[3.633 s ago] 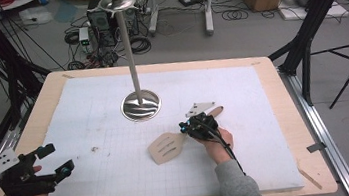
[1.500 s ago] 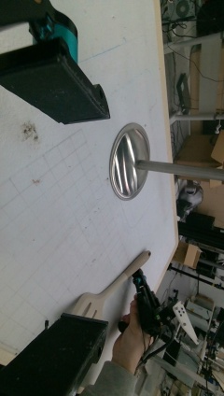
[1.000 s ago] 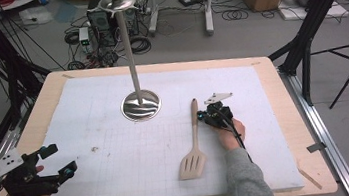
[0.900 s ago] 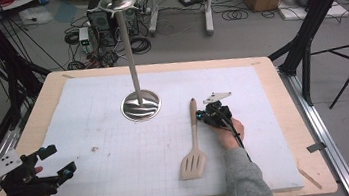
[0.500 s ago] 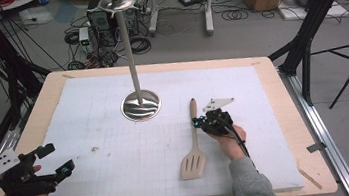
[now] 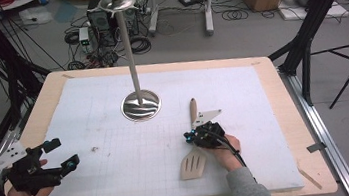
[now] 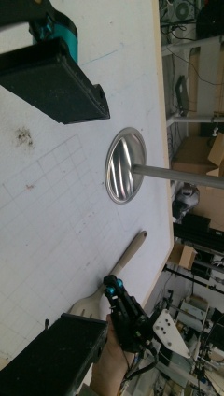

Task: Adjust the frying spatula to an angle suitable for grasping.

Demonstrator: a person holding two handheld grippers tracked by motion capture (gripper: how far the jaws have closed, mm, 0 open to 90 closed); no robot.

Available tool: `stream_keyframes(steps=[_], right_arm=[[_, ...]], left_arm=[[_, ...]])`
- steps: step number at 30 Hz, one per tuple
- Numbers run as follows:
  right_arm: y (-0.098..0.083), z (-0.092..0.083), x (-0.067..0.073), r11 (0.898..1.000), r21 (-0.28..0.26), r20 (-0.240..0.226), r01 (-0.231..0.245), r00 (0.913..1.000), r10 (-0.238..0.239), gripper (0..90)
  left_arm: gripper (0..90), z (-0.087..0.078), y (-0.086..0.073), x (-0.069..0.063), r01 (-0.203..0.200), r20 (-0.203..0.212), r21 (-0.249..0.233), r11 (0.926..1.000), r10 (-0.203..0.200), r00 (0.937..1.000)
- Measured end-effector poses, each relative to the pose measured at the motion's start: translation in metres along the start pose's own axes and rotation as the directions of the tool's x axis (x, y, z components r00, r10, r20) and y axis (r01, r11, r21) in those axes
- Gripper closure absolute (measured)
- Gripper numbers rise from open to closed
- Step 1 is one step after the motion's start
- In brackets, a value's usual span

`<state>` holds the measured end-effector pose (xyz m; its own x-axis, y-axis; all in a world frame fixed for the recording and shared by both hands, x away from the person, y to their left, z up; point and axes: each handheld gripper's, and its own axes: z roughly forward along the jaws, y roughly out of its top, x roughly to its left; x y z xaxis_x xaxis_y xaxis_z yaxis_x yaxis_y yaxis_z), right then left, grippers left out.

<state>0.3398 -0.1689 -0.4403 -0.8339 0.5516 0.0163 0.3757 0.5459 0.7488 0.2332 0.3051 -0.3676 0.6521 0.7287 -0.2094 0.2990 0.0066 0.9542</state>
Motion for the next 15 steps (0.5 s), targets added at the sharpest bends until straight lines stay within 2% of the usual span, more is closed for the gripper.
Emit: stream_keyframes(steps=[3, 8, 15], right_arm=[[-0.002, 0.002, 0.005, 0.998, 0.042, -0.012, 0.036, 0.9993, -0.036, 90.0], [-0.004, -0.003, 0.006, 0.997, 0.063, -0.016, 0.041, 0.9991, -0.04, 90.0], [-0.008, -0.012, 0.002, 0.997, 0.057, -0.012, 0.049, 0.9987, -0.049, 90.0]], left_arm=[[2.1, 0.002, 0.0, -0.001, -0.001, 0.006, 0.0, 1.0, 0.001, 1.0], [2.1, 0.003, 0.001, -0.002, -0.003, 0.011, 0.0, 1.0, 0.003, 0.9999], [2.1, 0.003, 0.0, -0.001, -0.002, 0.01, 0.004, 1.0, 0.002, 0.9999]])
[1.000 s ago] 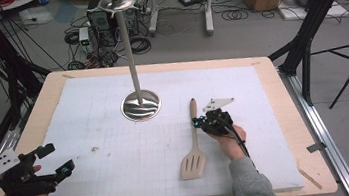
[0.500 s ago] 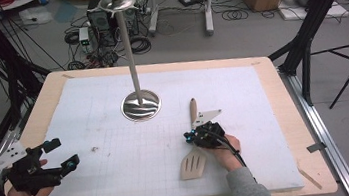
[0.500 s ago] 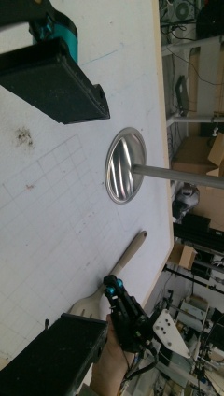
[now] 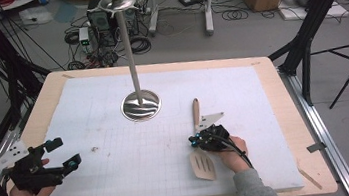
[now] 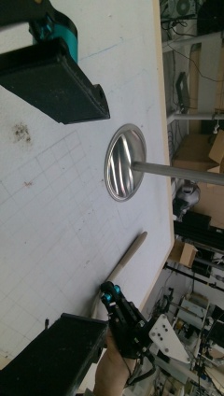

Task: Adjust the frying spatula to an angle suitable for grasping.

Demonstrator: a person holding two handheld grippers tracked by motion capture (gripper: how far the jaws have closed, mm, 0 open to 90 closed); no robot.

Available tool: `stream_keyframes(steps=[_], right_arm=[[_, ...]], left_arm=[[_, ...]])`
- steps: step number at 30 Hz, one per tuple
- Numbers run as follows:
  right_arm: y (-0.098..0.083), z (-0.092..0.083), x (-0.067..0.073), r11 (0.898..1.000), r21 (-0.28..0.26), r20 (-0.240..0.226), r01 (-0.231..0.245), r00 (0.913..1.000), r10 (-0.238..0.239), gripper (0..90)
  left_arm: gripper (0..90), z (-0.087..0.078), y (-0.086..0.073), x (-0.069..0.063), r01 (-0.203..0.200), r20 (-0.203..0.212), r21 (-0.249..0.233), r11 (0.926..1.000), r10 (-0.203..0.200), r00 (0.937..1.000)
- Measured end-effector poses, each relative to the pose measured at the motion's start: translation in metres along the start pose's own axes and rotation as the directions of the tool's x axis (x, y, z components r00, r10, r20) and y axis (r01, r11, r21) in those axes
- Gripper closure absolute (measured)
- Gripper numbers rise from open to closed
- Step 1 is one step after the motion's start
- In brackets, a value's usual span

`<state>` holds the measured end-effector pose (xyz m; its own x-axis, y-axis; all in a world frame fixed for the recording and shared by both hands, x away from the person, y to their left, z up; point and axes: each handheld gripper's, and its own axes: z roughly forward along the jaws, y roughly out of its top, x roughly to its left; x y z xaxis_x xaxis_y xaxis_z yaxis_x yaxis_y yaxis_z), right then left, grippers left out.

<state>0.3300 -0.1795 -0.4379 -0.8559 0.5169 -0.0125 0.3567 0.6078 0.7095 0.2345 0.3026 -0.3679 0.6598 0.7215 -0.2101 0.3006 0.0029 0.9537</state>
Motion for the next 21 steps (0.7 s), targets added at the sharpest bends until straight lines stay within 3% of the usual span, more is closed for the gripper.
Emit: stream_keyframes(steps=[8, 21], right_arm=[[-0.004, -0.004, -0.002, 1.0, 0.002, -0.007, 0.005, 1.0, -0.005, 90.0], [-0.025, -0.026, -0.013, 0.999, 0.003, -0.039, -0.037, 0.9985, 0.038, 90.0]], left_arm=[[2.1, -0.003, 0.0, 0.0, 0.002, -0.006, -0.007, 1.0, -0.002, 1.0], [2.1, -0.006, 0.001, -0.001, 0.001, -0.007, -0.019, 0.9998, -0.001, 1.0]])
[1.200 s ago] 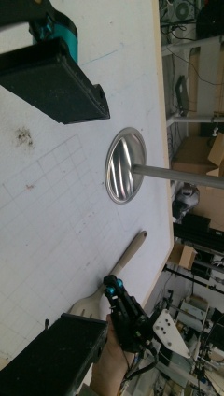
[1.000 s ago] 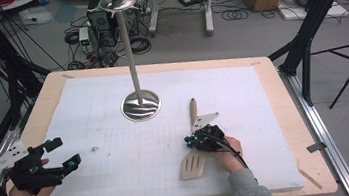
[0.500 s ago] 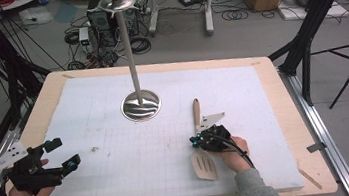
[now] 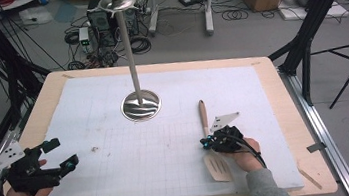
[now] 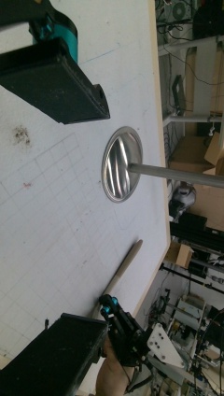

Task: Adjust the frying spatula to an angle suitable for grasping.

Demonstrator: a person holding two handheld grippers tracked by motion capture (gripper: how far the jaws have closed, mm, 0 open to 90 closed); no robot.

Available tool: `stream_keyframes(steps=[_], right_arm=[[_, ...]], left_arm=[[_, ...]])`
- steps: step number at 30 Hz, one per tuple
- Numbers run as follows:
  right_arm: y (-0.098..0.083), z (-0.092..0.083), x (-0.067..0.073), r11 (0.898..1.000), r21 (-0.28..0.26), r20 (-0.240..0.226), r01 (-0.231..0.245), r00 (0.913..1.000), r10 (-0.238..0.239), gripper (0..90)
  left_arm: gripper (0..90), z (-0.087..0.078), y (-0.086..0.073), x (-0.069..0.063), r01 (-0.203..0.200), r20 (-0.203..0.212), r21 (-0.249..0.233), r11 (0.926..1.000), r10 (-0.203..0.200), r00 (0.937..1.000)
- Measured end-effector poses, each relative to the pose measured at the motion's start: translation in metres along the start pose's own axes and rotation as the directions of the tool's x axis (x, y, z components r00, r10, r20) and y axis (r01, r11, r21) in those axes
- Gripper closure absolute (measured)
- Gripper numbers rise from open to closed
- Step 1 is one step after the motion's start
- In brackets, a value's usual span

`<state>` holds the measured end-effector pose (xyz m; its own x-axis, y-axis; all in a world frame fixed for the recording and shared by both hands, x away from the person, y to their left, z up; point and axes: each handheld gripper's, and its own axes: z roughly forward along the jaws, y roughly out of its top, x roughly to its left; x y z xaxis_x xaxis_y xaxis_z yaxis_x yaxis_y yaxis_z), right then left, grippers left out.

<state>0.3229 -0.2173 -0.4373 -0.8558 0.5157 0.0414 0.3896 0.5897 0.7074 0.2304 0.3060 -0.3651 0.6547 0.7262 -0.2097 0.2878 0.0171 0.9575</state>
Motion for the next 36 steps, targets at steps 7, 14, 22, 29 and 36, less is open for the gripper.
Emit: stream_keyframes(steps=[7, 14, 22, 29, 36], right_arm=[[-0.012, -0.013, -0.005, 1.0, 0.001, -0.007, -0.012, 0.9999, 0.012, 90.0], [-0.015, -0.017, -0.01, 0.998, -0.036, -0.009, -0.045, 0.9989, 0.045, 90.0], [-0.015, -0.032, -0.033, 0.973, -0.192, 0.034, -0.127, 0.9901, 0.136, 90.0], [-0.015, -0.024, -0.052, 0.967, -0.201, 0.111, -0.155, 0.9773, 0.18, 90.0], [-0.015, -0.017, -0.068, 0.969, -0.164, 0.163, -0.187, 0.9632, 0.214, 90.0]], left_arm=[[2.1, 0.0, 0.001, -0.001, -0.001, 0.001, -0.002, 1.0, 0.001, 1.0], [2.1, 0.003, 0.0, -0.001, 0.001, 0.003, 0.004, 1.0, -0.001, 1.0], [2.1, 0.008, -0.001, 0.0, -0.002, 0.011, 0.011, 0.9999, 0.002, 0.9999], [2.1, 0.012, -0.002, 0.0, 0.001, 0.019, 0.024, 0.9997, -0.002, 0.9998], [2.1, 0.01, -0.004, -0.001, 0.002, 0.019, 0.027, 0.9996, -0.003, 0.9998]])
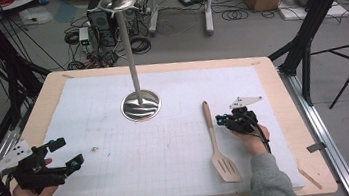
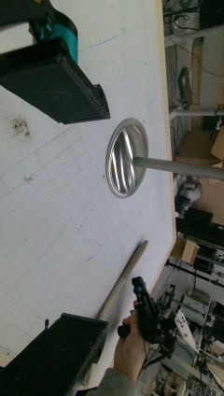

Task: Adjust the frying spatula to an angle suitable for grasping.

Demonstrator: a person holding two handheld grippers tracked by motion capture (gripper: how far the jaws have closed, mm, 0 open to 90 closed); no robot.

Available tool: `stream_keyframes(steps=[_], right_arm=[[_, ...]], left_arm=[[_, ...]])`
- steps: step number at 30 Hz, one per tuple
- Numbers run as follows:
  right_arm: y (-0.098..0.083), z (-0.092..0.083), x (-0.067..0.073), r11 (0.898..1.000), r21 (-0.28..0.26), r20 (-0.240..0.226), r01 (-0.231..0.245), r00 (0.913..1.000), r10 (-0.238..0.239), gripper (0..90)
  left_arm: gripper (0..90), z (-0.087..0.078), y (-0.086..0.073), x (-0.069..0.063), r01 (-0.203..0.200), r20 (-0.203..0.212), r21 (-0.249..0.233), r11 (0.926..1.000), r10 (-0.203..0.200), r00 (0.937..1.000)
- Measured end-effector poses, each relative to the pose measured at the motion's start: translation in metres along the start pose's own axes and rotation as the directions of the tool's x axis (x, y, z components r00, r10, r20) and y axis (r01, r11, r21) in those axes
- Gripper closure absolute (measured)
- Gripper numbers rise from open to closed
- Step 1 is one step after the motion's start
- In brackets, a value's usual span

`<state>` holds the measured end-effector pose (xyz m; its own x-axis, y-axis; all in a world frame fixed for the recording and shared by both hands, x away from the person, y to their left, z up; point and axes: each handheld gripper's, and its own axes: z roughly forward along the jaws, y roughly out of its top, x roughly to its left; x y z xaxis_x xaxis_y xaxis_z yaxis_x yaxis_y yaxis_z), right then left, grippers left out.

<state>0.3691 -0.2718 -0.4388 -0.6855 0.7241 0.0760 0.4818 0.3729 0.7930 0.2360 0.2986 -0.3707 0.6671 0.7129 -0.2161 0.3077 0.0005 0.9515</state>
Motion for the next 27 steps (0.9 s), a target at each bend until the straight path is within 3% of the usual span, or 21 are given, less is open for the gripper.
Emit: stream_keyframes(steps=[5, 11, 15, 27], right_arm=[[-0.003, 0.01, -0.002, 0.999, 0.046, -0.009, 0.006, 0.9999, -0.006, 90.0], [0.001, 0.019, 0.001, 0.998, 0.056, -0.042, 0.016, 0.999, -0.014, 90.0], [0.006, 0.024, 0.003, 0.999, 0.031, -0.08, 0.017, 0.9967, -0.014, 90.0], [0.017, 0.038, 0.006, 0.997, 0.062, -0.092, 0.051, 0.9947, -0.046, 90.0]], left_arm=[[2.1, -0.005, -0.001, -0.001, -0.001, -0.012, 0.001, 1.0, 0.001, 0.9999], [2.1, -0.009, -0.004, -0.001, 0.0, -0.025, 0.006, 1.0, 0.001, 0.9997], [2.1, -0.009, -0.005, -0.001, 0.002, -0.03, 0.012, 0.9999, -0.002, 0.9996], [2.1, -0.011, -0.007, -0.001, 0.003, -0.039, 0.022, 0.9998, -0.002, 0.9992]])
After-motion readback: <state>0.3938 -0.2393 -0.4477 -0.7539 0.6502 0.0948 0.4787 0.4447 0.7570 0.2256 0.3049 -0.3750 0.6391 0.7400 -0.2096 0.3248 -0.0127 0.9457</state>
